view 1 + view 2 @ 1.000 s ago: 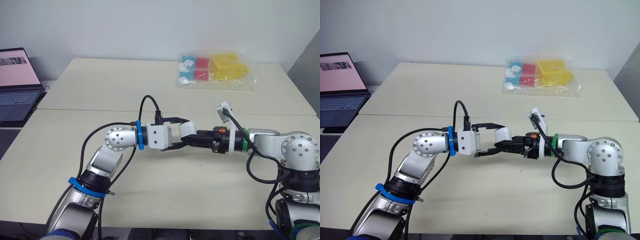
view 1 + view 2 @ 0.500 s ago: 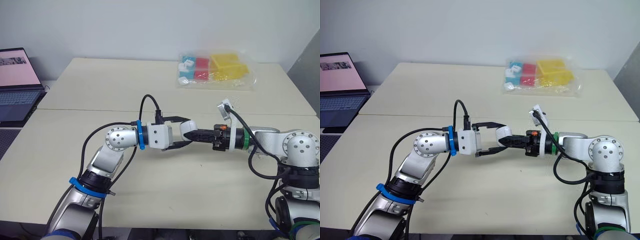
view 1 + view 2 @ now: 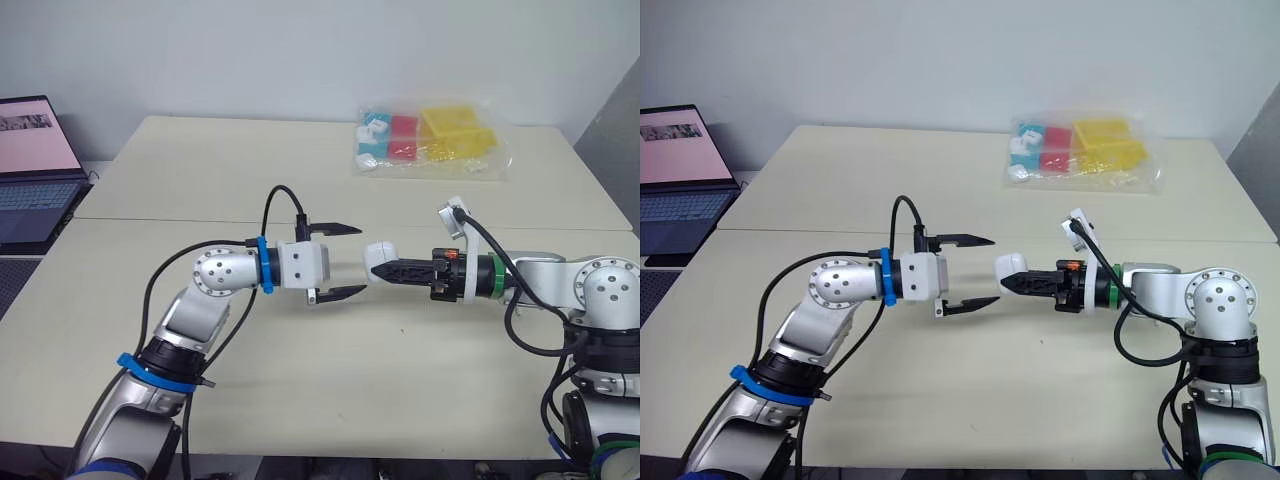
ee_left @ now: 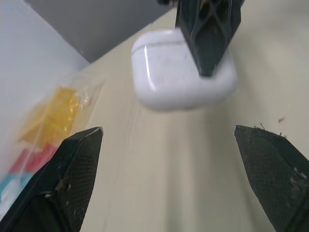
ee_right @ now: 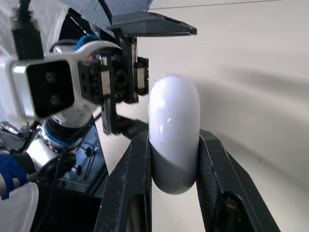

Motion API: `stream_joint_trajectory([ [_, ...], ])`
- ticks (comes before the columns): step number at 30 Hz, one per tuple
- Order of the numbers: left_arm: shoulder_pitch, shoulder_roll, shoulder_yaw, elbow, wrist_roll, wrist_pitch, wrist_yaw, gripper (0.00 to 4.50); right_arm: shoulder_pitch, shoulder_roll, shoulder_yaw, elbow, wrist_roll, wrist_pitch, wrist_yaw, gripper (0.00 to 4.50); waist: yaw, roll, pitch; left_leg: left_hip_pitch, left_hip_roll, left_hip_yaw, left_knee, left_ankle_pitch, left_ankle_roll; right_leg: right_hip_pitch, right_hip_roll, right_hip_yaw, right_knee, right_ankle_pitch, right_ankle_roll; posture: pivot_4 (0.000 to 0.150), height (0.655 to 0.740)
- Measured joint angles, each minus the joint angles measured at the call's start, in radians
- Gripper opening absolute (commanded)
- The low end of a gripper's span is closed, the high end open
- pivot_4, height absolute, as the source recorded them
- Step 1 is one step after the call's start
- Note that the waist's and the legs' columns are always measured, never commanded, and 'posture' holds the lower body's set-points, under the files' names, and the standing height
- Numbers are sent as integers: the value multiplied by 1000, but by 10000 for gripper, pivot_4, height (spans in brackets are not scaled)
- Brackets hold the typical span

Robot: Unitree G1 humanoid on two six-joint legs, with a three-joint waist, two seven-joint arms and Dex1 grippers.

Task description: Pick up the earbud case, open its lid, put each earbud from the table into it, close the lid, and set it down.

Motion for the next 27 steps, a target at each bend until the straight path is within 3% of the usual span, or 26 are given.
stream_joint_trajectory([
  [7,3,83,39,-109,-153,358,-68,45000,-73,-247,175,-111,-273,-46,310,7836,0,0,0,-1,0,-1,-1,0,0,-1,1,-1,-2,-1,1,1500,7400],
  [11,3,136,40,-229,-292,640,-106,45000,-147,-448,400,-219,-598,-264,618,7836,-2,1,1,-1,0,0,-1,0,0,-2,4,-1,-2,-1,2,1500,7400],
  [15,-40,116,31,-275,-357,831,-71,45000,-199,-459,549,-221,-837,-442,788,7836,-3,1,1,-1,1,0,0,0,0,-2,5,-1,-1,-1,2,1500,7400],
  [19,-88,57,24,-302,-376,935,3,45000,-236,-426,602,-215,-983,-550,868,7836,-2,0,1,-1,1,0,2,0,0,-2,6,0,0,-1,1,1500,7400],
  [27,-115,27,-44,-302,-313,952,80,45000,-252,-380,668,-199,-1228,-702,972,7836,0,0,1,-2,1,0,4,0,0,-2,1,1,1,-1,1,1500,7400],
])
